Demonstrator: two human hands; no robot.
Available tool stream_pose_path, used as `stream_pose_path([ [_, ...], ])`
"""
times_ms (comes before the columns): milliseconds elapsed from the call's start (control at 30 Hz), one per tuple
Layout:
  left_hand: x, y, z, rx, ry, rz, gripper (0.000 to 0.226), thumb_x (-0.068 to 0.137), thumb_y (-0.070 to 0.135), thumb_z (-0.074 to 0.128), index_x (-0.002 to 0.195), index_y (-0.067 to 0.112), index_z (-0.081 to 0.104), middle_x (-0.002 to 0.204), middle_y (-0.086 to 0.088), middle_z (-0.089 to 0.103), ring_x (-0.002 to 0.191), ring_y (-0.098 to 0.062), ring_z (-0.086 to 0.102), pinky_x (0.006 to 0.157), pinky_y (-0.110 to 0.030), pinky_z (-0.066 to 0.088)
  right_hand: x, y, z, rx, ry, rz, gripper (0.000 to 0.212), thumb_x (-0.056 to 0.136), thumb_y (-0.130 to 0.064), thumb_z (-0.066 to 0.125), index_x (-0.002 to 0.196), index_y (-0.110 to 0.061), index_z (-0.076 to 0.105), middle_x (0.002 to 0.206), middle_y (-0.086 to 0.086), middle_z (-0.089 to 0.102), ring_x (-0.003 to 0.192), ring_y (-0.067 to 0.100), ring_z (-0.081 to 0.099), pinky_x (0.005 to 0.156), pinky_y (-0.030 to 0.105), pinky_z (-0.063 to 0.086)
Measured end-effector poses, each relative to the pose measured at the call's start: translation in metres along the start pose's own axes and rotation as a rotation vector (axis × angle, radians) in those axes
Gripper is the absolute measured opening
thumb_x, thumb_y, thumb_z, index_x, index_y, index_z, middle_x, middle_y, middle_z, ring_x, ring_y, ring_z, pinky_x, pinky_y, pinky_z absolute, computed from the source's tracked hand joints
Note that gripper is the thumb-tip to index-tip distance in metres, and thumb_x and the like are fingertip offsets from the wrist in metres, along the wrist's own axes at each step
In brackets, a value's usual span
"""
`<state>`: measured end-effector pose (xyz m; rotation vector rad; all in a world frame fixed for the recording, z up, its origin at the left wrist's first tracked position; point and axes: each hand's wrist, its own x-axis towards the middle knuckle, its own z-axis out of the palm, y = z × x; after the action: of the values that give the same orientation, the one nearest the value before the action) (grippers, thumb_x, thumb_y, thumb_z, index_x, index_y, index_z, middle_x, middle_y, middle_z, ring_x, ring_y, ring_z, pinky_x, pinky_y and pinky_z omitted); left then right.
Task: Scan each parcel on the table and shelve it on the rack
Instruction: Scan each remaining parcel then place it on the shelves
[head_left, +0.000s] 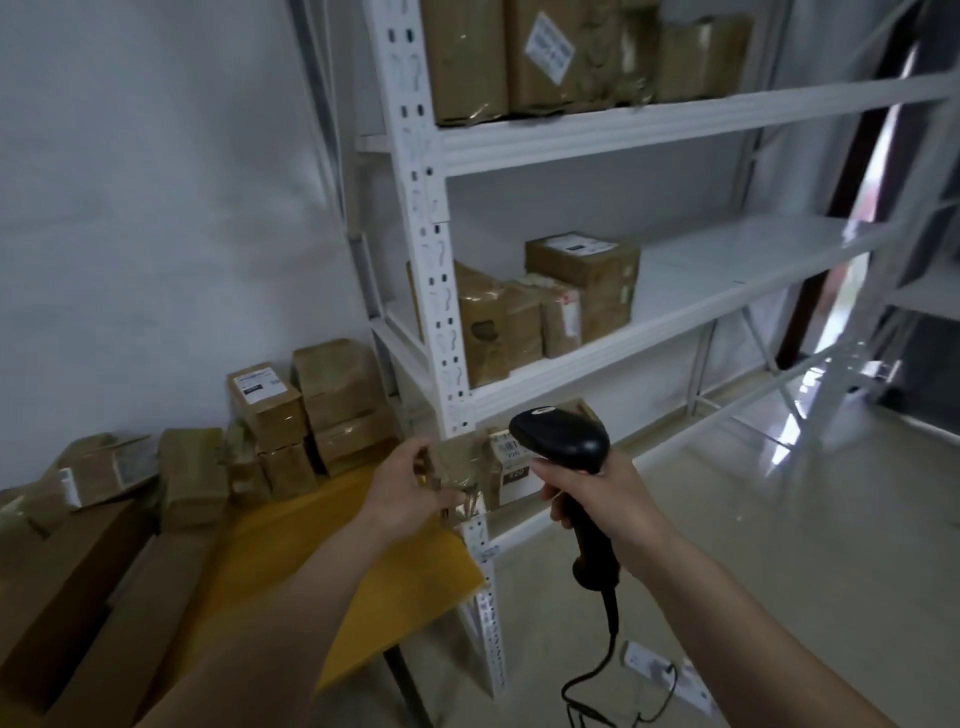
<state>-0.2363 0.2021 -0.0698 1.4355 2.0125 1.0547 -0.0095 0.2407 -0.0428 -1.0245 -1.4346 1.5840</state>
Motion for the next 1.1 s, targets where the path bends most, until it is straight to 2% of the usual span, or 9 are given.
stream_pose_path([
  [133, 0.001, 0.034, 0.033, -0.054, 0.006, 0.055, 0.057, 0.066, 0.013, 0.088, 0.112, 0.024, 0.054, 0.109, 0.007, 0.057, 0.103, -0.011, 0.051, 0.084, -0.020, 0.044, -0.007, -0.001, -0.039, 0.034, 0.089, -0.026, 0.014, 0.081, -0.017, 0.077, 0.090, -0.008, 0.070, 0.066, 0.008, 0.068, 0.051, 0.016, 0.060, 0.047, 0.025, 0.048],
  [233, 0.008, 0.053, 0.052, -0.046, 0.062, 0.125, 0.058, 0.065, 0.012, 0.088, 0.110, 0.024, 0.055, 0.109, 0.007, 0.056, 0.097, -0.003, 0.049, 0.072, -0.010, 0.040, -0.004, -0.002, -0.061, 0.064, 0.155, -0.033, 0.014, 0.081, -0.015, 0.076, 0.088, -0.005, 0.069, 0.066, 0.009, 0.068, 0.050, 0.016, 0.060, 0.047, 0.024, 0.048],
  [400, 0.041, 0.075, 0.075, -0.073, 0.116, 0.166, 0.060, 0.065, 0.013, 0.088, 0.108, 0.031, 0.051, 0.113, 0.009, 0.052, 0.092, 0.005, 0.049, 0.067, -0.004, 0.041, 0.011, 0.002, -0.084, 0.094, 0.226, -0.027, 0.015, 0.082, -0.015, 0.075, 0.090, -0.004, 0.068, 0.066, 0.010, 0.068, 0.051, 0.017, 0.060, 0.046, 0.024, 0.047],
  [500, 0.065, 0.088, 0.096, -0.140, 0.109, 0.180, 0.060, 0.066, 0.010, 0.087, 0.100, 0.039, 0.049, 0.108, 0.015, 0.049, 0.084, 0.021, 0.049, 0.059, 0.008, 0.035, 0.024, 0.005, -0.099, 0.077, 0.255, -0.014, 0.014, 0.082, -0.016, 0.076, 0.089, -0.006, 0.069, 0.065, 0.009, 0.068, 0.051, 0.017, 0.061, 0.047, 0.025, 0.047],
  [600, 0.093, 0.099, 0.122, -0.211, 0.108, 0.175, 0.061, 0.065, 0.009, 0.088, 0.093, 0.044, 0.047, 0.099, 0.027, 0.052, 0.085, 0.033, 0.045, 0.059, 0.007, 0.037, 0.041, 0.001, -0.117, 0.073, 0.308, -0.008, 0.014, 0.082, -0.015, 0.076, 0.090, -0.006, 0.068, 0.063, 0.007, 0.067, 0.050, 0.017, 0.060, 0.046, 0.026, 0.047],
  [700, 0.121, 0.110, 0.144, -0.246, 0.127, 0.149, 0.063, 0.064, 0.018, 0.089, 0.102, 0.044, 0.047, 0.100, 0.026, 0.052, 0.086, 0.020, 0.051, 0.058, 0.005, 0.038, 0.066, -0.012, -0.136, 0.052, 0.348, -0.024, 0.015, 0.083, -0.014, 0.074, 0.095, -0.009, 0.067, 0.063, 0.006, 0.068, 0.051, 0.016, 0.061, 0.048, 0.025, 0.048],
  [800, 0.152, 0.123, 0.159, -0.284, 0.134, 0.156, 0.063, 0.063, 0.025, 0.089, 0.107, 0.042, 0.048, 0.102, 0.023, 0.052, 0.086, 0.020, 0.048, 0.056, 0.001, 0.039, 0.097, -0.029, -0.150, 0.055, 0.392, -0.086, 0.016, 0.084, -0.010, 0.072, 0.098, -0.014, 0.065, 0.070, 0.008, 0.070, 0.055, 0.017, 0.064, 0.051, 0.026, 0.051],
  [967, 0.202, 0.146, 0.174, -0.306, 0.157, 0.192, 0.058, 0.059, 0.032, 0.088, 0.099, 0.039, 0.047, 0.103, 0.012, 0.058, 0.092, -0.005, 0.057, 0.072, -0.023, 0.052, 0.152, -0.050, -0.161, 0.049, 0.462, -0.167, 0.026, 0.085, -0.009, 0.072, 0.105, -0.023, 0.061, 0.088, 0.008, 0.073, 0.075, 0.021, 0.072, 0.058, 0.027, 0.054],
  [1100, 0.232, 0.170, 0.191, -0.298, 0.179, 0.190, 0.059, 0.058, 0.033, 0.086, 0.098, 0.036, 0.043, 0.105, 0.007, 0.055, 0.097, -0.012, 0.055, 0.077, -0.031, 0.053, 0.187, -0.054, -0.168, 0.054, 0.514, -0.197, 0.028, 0.083, -0.011, 0.074, 0.102, -0.027, 0.062, 0.092, 0.006, 0.072, 0.086, 0.020, 0.072, 0.058, 0.028, 0.053],
])
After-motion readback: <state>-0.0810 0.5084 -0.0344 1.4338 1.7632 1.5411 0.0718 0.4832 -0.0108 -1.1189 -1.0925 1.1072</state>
